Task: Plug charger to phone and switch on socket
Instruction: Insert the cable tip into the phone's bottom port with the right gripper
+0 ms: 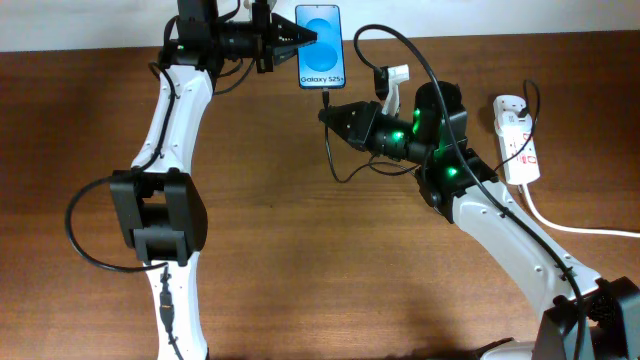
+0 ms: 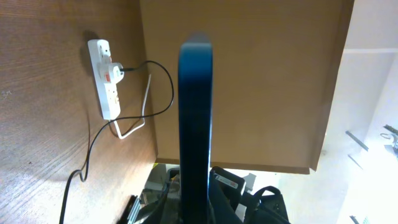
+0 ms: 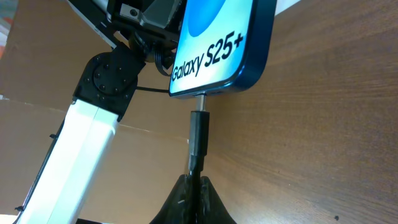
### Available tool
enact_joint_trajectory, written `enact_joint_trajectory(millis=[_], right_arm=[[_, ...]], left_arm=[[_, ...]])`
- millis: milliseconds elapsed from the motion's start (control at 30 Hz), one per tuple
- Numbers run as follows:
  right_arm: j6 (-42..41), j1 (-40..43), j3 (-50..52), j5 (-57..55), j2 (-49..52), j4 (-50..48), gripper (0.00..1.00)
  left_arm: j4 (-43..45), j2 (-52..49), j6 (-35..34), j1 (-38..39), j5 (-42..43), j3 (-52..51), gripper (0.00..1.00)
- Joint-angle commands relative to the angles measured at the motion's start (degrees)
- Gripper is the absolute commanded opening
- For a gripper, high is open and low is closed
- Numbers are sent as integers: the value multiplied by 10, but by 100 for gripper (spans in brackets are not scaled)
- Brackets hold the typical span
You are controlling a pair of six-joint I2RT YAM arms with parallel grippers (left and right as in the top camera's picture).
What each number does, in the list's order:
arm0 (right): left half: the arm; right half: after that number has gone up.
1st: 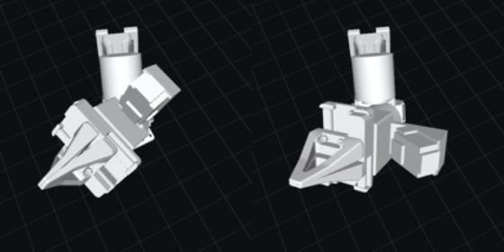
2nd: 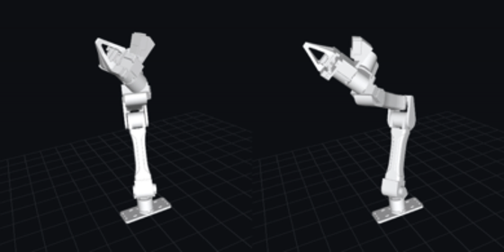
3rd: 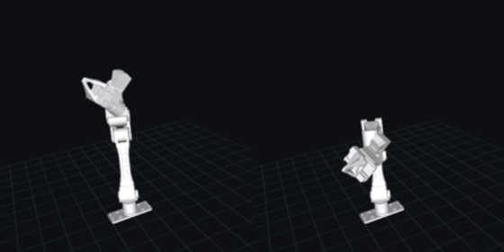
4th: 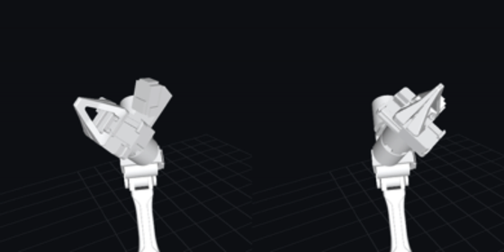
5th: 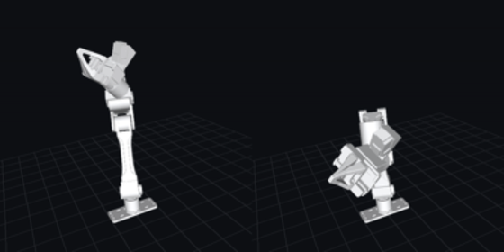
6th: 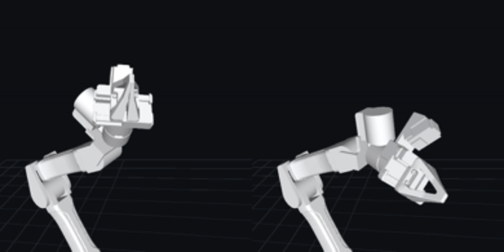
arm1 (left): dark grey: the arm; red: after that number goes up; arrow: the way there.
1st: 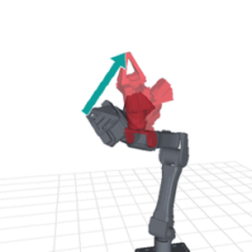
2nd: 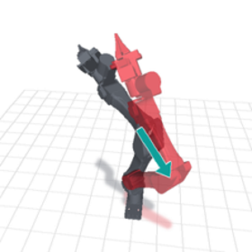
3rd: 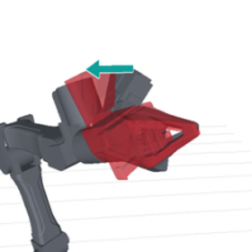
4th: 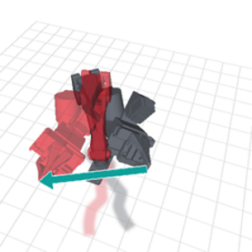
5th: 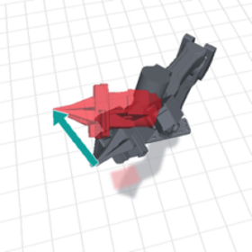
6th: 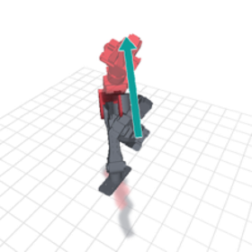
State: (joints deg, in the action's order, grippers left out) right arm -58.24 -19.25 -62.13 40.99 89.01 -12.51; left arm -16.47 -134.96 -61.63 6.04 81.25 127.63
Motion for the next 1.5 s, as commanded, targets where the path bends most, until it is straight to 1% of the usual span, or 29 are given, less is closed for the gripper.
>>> enact_joint_trajectory(millis=[0,333,500,700,833,967,1300,1333,1367,1467], right_arm=[[3,0,-3,-7,4,-6,4],[3,2,-3,-6,4,-6,4],[8,21,-3,-10,4,-9,4],[7,21,-3,-10,4,-31,4],[9,25,-3,-21,4,-32,4],[10,40,-3,-21,4,-32,4],[25,40,-3,-16,4,-34,4],[25,40,-3,-5,4,-34,7],[34,40,-3,7,4,-33,21],[43,40,-3,12,4,-17,31]], left_arm=[[2,1,-5,10,30,10,0],[2,1,-5,18,33,10,0],[6,1,2,18,57,10,0],[6,1,19,18,78,10,0],[6,1,19,18,89,10,0],[6,1,19,18,89,10,0],[6,1,21,18,88,10,0],[6,1,22,18,88,10,0],[6,1,24,14,79,10,0],[6,1,26,8,77,10,0]])
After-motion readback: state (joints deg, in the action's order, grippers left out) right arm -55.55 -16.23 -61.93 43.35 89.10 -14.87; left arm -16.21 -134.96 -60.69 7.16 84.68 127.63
